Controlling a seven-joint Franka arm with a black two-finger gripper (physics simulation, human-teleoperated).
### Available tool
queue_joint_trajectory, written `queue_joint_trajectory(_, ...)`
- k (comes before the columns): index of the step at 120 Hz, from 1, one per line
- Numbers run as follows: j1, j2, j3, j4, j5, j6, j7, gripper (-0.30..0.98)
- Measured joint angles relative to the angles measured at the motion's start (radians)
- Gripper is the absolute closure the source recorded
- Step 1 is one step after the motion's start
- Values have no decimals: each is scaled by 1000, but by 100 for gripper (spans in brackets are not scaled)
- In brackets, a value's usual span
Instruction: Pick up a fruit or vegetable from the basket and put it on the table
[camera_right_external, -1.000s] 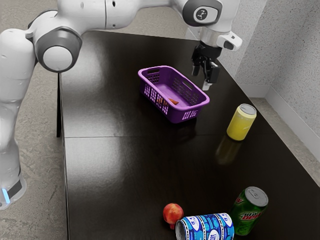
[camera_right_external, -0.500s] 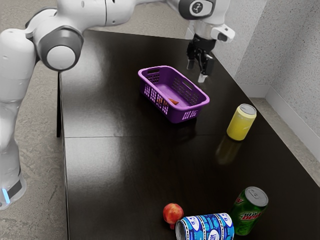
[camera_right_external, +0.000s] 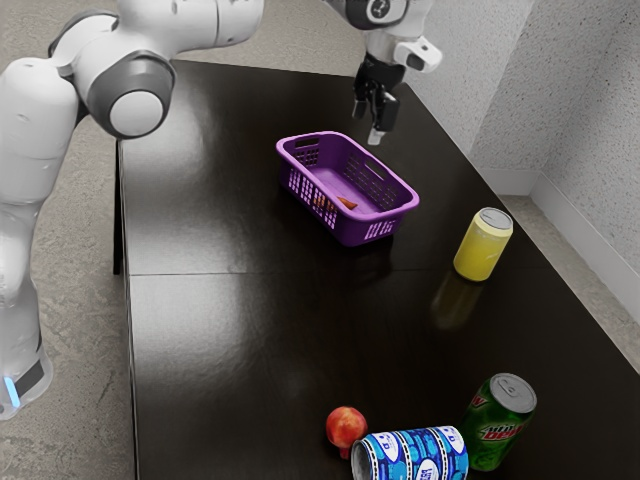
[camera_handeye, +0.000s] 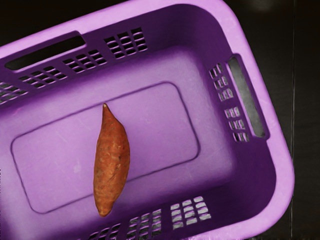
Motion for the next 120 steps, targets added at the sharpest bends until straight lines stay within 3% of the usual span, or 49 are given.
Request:
queue_joint_trajectory(62,54,137,11,-23,1,84,252,0)
queue_joint_trajectory(85,58,20,11,-282,-22,191,316,0)
queue_joint_trajectory(120,75,55,12,-316,-58,338,368,0)
